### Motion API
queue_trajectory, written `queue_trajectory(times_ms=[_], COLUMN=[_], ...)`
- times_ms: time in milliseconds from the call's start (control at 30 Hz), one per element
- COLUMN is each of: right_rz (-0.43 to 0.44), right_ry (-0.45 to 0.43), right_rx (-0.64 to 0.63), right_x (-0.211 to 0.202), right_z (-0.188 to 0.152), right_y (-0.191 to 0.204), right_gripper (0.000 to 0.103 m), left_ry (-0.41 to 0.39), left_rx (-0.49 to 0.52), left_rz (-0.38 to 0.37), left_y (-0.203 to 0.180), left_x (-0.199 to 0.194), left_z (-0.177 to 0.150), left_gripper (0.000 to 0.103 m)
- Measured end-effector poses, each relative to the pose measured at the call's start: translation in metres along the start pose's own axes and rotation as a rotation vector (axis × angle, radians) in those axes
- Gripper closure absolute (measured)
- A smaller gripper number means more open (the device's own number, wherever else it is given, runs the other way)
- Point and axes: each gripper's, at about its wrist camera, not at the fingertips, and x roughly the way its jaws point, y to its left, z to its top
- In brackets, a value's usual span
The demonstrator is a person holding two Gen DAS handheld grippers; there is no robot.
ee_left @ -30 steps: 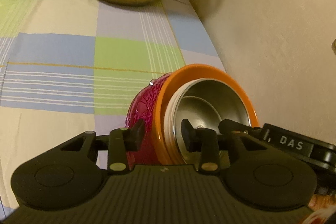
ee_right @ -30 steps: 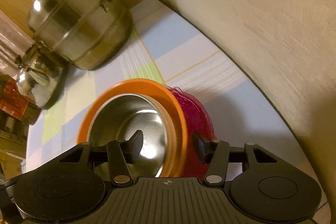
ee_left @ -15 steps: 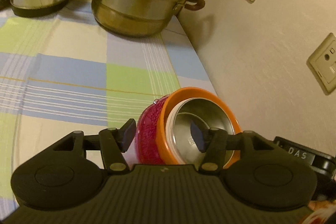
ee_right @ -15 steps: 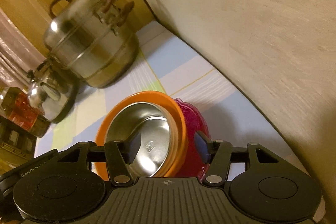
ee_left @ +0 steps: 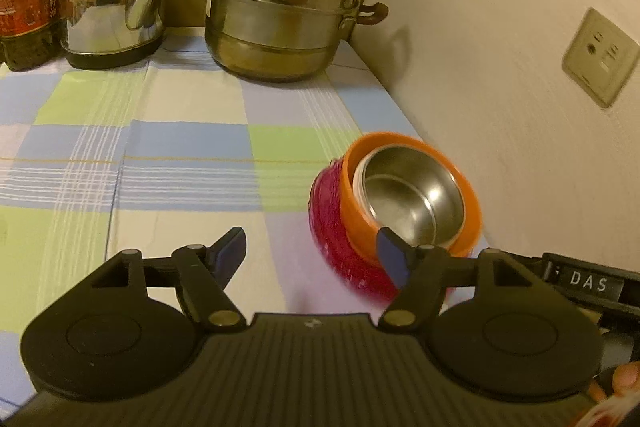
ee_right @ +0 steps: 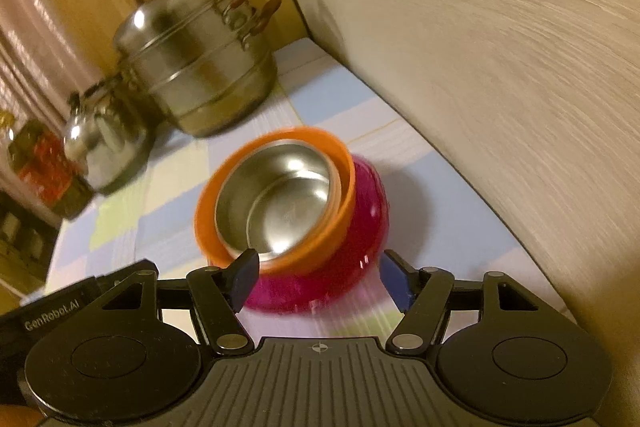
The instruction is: Organize plates and bowls
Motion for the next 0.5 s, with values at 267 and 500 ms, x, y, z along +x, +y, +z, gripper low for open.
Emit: queue_trajectory(times_ms=[267, 500], right_rz=[-0.021, -0.043], right_ry=[-0.009, -0.011], right_rx=[-0.064, -0.097], right_x=[-0.024, -0.045], right_z=[-0.028, -0.047], right_y=[0.012, 0.016], right_gripper=[0.036, 0.036], left_ry=[0.038, 0.066], left_rx=[0.027, 0.052], left_rz=[0.019, 0.027], left_y=[-0.004, -0.007], left_x=[-0.02, -0.042], left_z=[-0.026, -0.045], left_gripper=[0.034, 0.034])
